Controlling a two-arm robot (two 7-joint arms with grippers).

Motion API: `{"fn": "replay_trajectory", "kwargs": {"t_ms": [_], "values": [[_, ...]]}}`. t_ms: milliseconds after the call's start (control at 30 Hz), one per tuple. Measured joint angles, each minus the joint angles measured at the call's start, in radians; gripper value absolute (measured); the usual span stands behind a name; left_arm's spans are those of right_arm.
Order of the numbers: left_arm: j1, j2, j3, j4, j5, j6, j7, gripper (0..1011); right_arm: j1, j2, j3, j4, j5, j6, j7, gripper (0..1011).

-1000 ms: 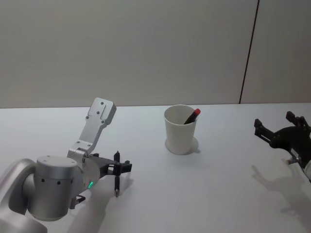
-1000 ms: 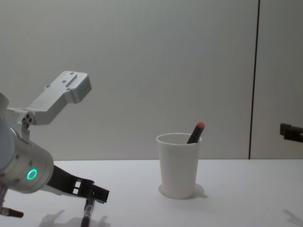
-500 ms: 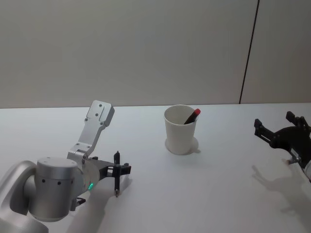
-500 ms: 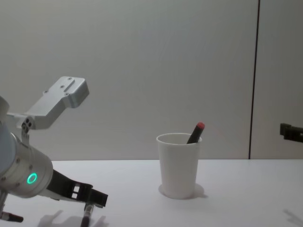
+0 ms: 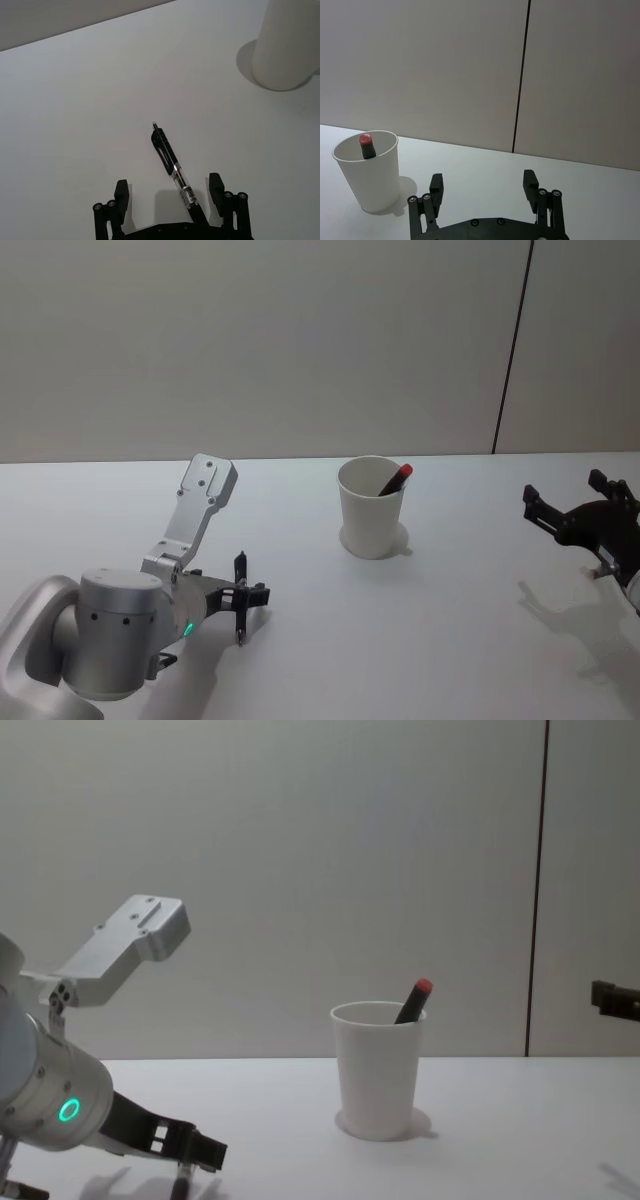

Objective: Place the pen into the pen holder.

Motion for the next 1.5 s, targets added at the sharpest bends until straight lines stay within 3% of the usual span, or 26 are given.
{"fn": "replay_trajectory", "kwargs": {"t_ms": [567,1367,1500], "values": [[0.003,-0.011,-0.001,0.007,0.02,0.021,-0.016,1001,0.0,0.0,0.0,0.0,0.0,0.0,0.0,1002],[0.025,-0.018,-0.019,-0.01,0.009,0.035,-0.016,1000,0.0,0.0,0.0,0.0,0.0,0.0,0.0,1001],[0.028,-0.018,-0.021,-0.011,0.009,0.03,-0.019,943,0.0,0.0,0.0,0.0,0.0,0.0,0.0,1001]]}}
